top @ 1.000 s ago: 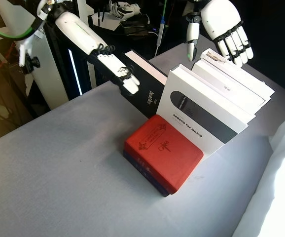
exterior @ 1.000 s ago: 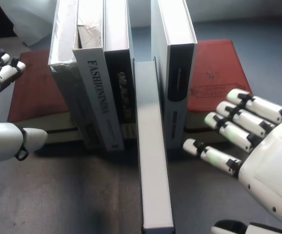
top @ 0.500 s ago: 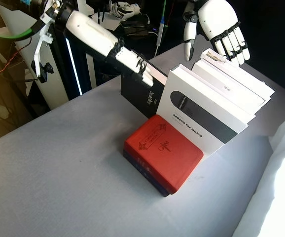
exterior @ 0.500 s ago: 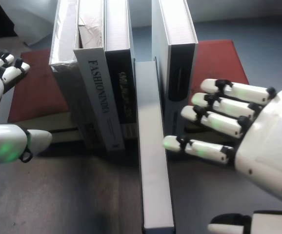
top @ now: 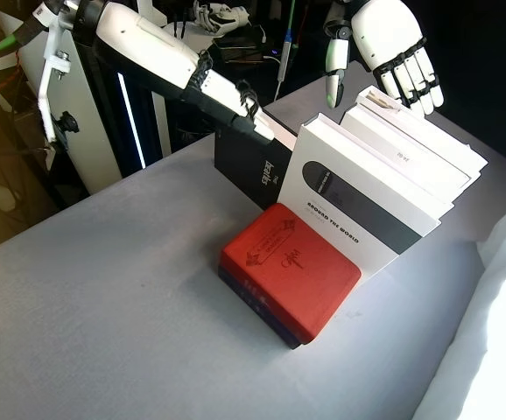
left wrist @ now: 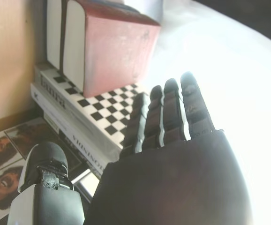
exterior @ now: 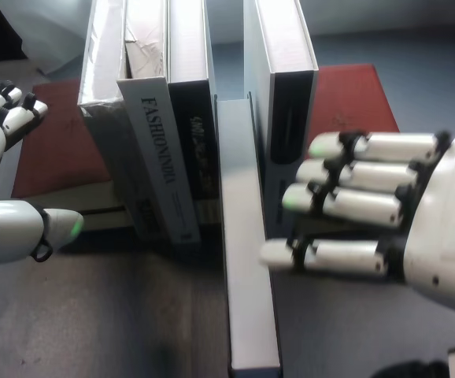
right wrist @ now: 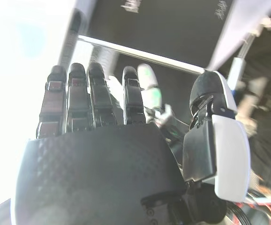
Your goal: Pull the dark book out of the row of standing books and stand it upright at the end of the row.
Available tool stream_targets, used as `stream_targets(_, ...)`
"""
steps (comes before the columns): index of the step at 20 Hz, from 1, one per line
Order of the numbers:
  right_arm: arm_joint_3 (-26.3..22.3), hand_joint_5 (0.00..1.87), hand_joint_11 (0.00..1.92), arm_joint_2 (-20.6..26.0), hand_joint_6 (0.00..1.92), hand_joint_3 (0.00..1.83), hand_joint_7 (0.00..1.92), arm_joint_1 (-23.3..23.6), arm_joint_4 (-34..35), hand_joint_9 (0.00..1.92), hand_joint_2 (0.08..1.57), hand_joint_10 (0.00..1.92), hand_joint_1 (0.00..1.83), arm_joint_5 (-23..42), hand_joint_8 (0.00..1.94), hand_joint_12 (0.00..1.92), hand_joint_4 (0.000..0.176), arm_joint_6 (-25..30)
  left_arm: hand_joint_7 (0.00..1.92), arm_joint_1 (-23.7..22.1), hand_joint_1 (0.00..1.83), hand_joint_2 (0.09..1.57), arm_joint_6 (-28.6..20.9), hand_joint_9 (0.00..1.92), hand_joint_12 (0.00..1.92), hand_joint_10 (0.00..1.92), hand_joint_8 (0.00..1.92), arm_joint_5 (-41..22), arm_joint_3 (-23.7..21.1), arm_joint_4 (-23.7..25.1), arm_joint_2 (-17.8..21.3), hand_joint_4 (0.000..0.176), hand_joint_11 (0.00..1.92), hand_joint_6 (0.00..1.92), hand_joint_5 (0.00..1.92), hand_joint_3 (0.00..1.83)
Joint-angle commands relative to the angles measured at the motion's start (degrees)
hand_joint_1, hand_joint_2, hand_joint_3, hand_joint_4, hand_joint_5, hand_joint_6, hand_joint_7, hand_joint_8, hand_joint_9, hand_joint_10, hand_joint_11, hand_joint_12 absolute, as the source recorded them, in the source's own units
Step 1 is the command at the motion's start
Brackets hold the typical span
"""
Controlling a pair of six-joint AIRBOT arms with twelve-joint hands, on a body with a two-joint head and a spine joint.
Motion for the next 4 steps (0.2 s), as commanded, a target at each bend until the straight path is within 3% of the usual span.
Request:
stream_targets(1, 0.09, 0.02, 0.0, 0.48, 0.0, 0.0, 0.01, 1.21, -0.53, 0.0, 1.12, 0.0, 0.0, 0.68, 0.0, 0.0, 0.0, 0.43, 0.01, -0.53, 0.0, 1.12, 0.21, 0.0, 0.01, 0.0, 0.0, 1.73, 0.03, 4.04, 0.48, 0.0, 0.0, 0.0, 0.04, 0.0)
stream_targets(4, 0.08, 0.03, 0.0, 0.34, 0.01, 0.0, 0.02, 1.65, -0.53, 0.0, 1.12, 0.0, 0.0, 0.47, 0.0, 0.0, 0.0, 0.43, 0.02, -0.53, 0.0, 1.12, 0.27, 0.0, 0.01, 0.0, 0.0, 1.73, 0.03, 4.2, 0.48, 0.0, 0.01, 0.0, 0.04, 0.0)
